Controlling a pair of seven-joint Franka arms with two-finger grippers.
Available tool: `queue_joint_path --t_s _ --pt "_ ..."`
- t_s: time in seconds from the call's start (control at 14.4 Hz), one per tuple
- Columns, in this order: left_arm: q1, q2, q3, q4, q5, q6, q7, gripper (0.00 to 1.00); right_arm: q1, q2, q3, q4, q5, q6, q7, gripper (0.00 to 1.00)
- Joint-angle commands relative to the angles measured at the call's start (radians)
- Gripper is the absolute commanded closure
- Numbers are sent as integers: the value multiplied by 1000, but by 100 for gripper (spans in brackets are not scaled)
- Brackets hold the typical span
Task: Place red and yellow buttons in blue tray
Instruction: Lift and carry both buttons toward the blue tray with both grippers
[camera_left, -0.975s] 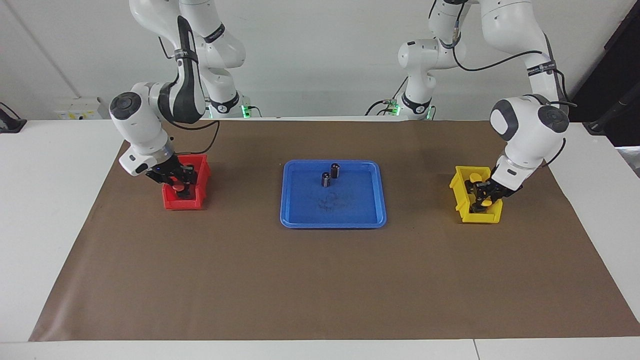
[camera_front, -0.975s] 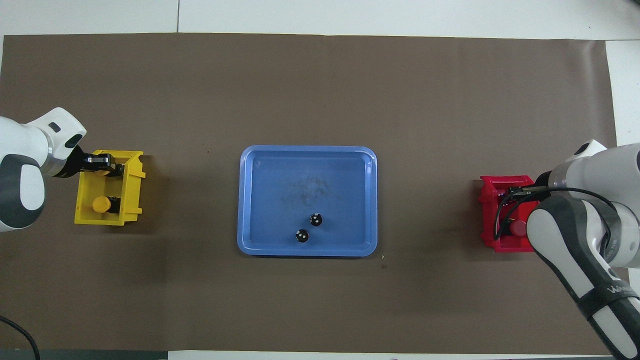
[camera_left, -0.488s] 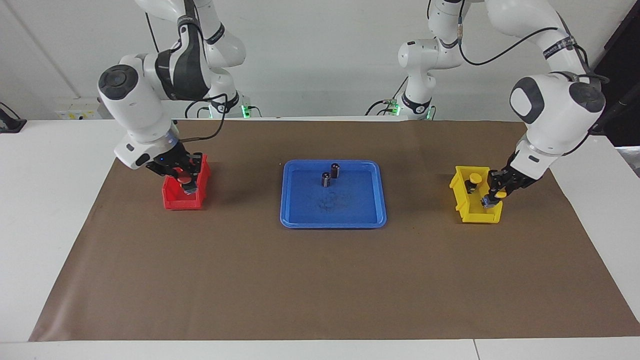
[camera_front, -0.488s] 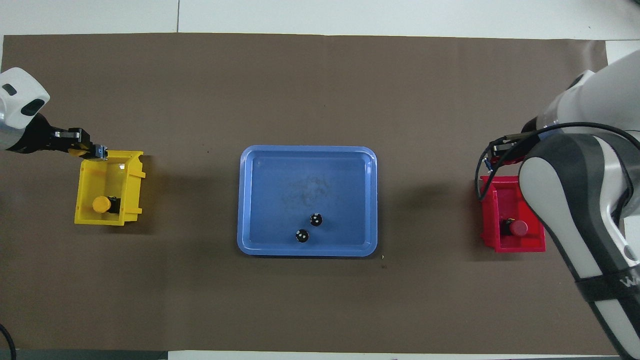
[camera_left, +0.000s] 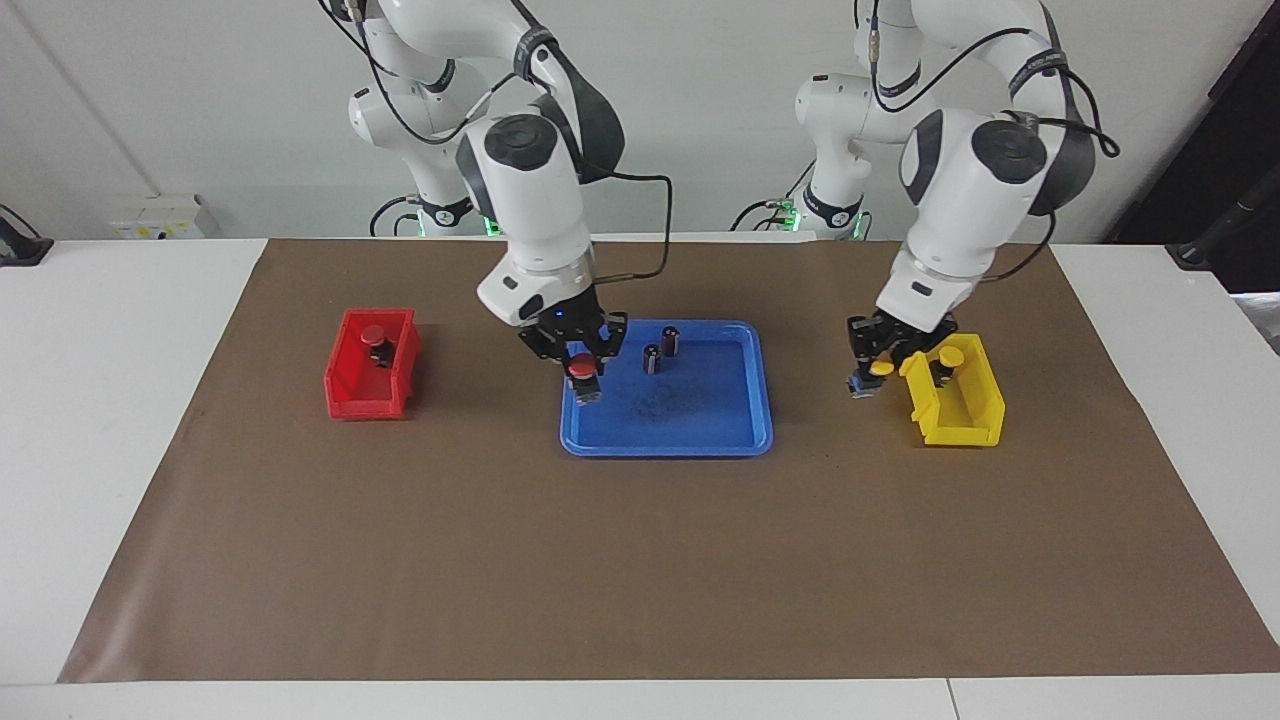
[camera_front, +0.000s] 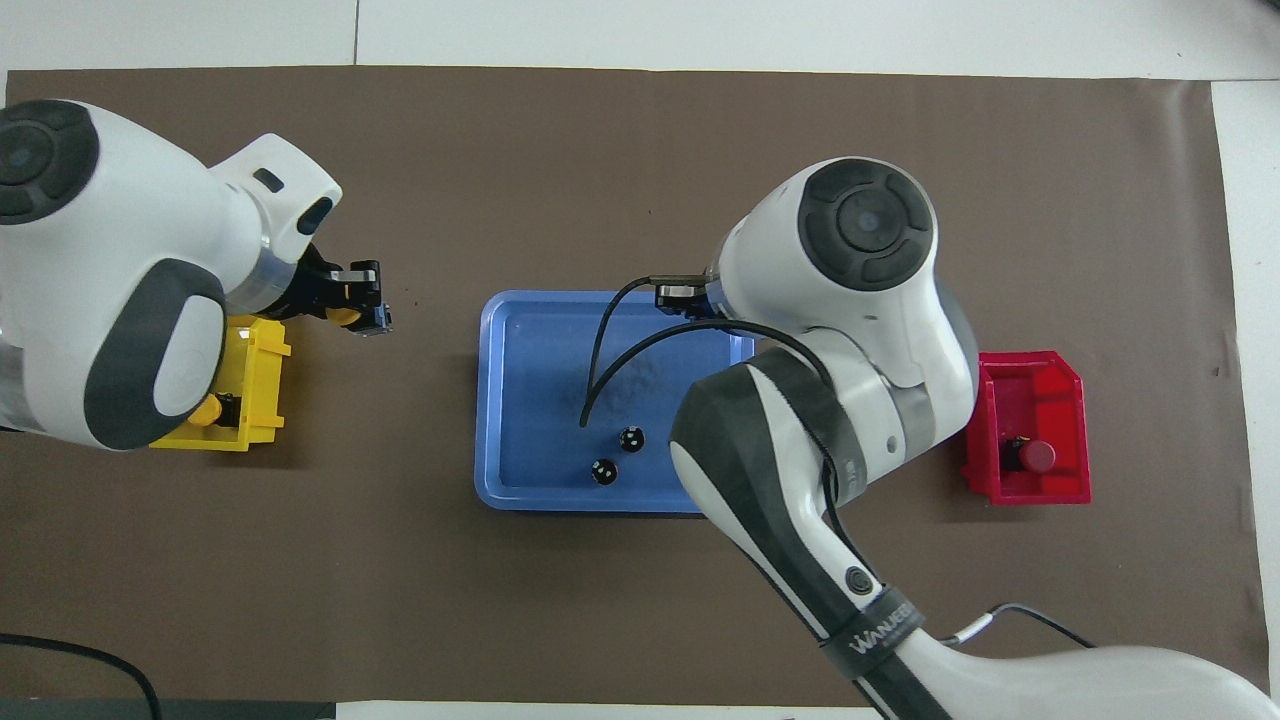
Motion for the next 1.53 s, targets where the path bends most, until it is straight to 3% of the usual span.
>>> queue_joint_path --t_s 0.0,0.35,0.63,0.91,1.11,1.25,1.46 --pt "-54 4 15 -38 -12 52 -62 99 37 75 -8 31 4 53 56 80" --pt "-103 32 14 -69 -46 134 -80 99 94 131 -8 16 4 98 89 79" --pt "-123 44 14 -71 -66 155 -82 99 92 131 -8 -36 2 131 86 72" --pt "-121 44 14 -72 -66 155 -82 99 92 128 -8 -86 2 167 85 57" --pt "-121 43 14 -77 -66 157 -80 99 89 128 -8 -81 2 179 85 32" --pt "-123 44 14 -77 -75 177 -83 99 80 117 -9 -63 2 164 77 22" --pt "-143 47 14 -76 -88 203 -90 99 -18 12 -14 -57 -1 68 -16 22"
